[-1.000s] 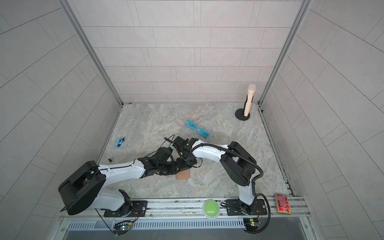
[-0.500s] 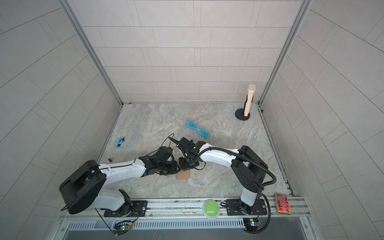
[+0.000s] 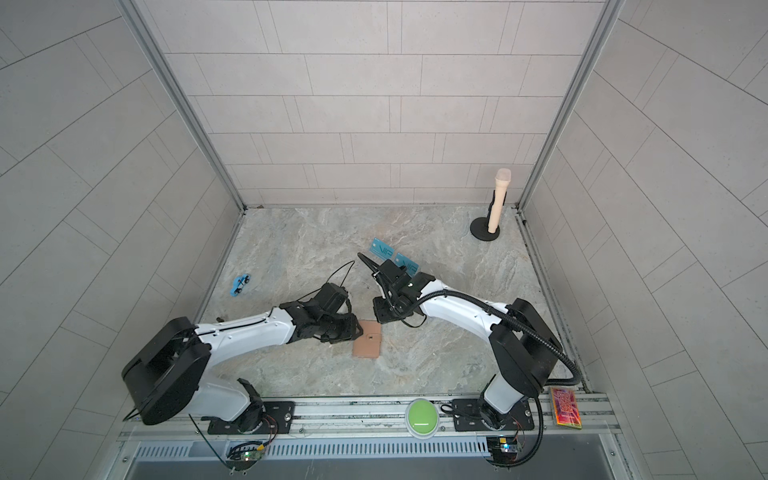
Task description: Put the credit cards into the card holder
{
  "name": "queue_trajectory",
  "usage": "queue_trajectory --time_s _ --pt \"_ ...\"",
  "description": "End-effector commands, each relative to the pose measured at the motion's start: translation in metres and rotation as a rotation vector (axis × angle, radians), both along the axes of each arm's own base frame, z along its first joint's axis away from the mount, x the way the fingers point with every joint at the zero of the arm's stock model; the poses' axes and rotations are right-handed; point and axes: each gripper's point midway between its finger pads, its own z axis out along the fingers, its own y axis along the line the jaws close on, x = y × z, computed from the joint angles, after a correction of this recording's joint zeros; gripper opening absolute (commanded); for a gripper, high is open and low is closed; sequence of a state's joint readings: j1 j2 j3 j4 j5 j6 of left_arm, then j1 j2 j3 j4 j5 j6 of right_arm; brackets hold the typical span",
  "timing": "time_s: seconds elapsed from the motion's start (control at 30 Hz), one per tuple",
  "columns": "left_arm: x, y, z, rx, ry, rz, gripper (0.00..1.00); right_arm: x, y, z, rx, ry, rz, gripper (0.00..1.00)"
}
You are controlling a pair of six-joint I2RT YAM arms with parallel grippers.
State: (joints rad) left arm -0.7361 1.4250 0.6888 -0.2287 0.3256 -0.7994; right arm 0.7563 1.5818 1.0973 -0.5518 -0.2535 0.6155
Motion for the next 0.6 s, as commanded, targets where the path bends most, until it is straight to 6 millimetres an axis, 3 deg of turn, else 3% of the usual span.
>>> queue_trajectory --time_s 0.0,0.03,0.1,0.17,0.23,0.33,0.4,0.47,0.57 --pt "0.013 0.015 0.043 0.021 -0.098 0.005 0.46 0.013 -0.021 0.027 -0.064 -0.114 0.005 0.32" --pt "0.018 0.021 0.051 0.035 -0.125 0.015 0.49 0.017 -0.027 0.032 -0.074 -0.133 -0.001 0.35" --pt "0.028 0.039 0.074 0.063 -0.214 0.061 0.66 0.026 -0.043 0.047 -0.09 -0.183 -0.03 0.44" --pt "0.039 0.063 0.094 0.101 -0.317 0.139 0.99 0.035 -0.06 0.063 -0.107 -0.239 -0.061 0.58" --pt "0.051 0.094 0.12 0.151 -0.444 0.227 1.0 0.046 -0.083 0.081 -0.139 -0.308 -0.111 0.79" --pt "0.065 0.146 0.157 0.255 -0.628 0.371 1.0 0.064 -0.124 0.109 -0.198 -0.434 -0.211 1.0" --pt "0.069 0.176 0.184 0.344 -0.792 0.438 1.0 0.075 -0.156 0.132 -0.259 -0.572 -0.292 1.0" --pt "0.071 0.207 0.202 0.435 -0.933 0.523 1.0 0.08 -0.176 0.156 -0.295 -0.749 -0.304 1.0" --pt "0.068 0.231 0.199 0.548 -1.034 0.532 1.0 0.075 -0.208 0.186 -0.387 -1.015 -0.364 1.0"
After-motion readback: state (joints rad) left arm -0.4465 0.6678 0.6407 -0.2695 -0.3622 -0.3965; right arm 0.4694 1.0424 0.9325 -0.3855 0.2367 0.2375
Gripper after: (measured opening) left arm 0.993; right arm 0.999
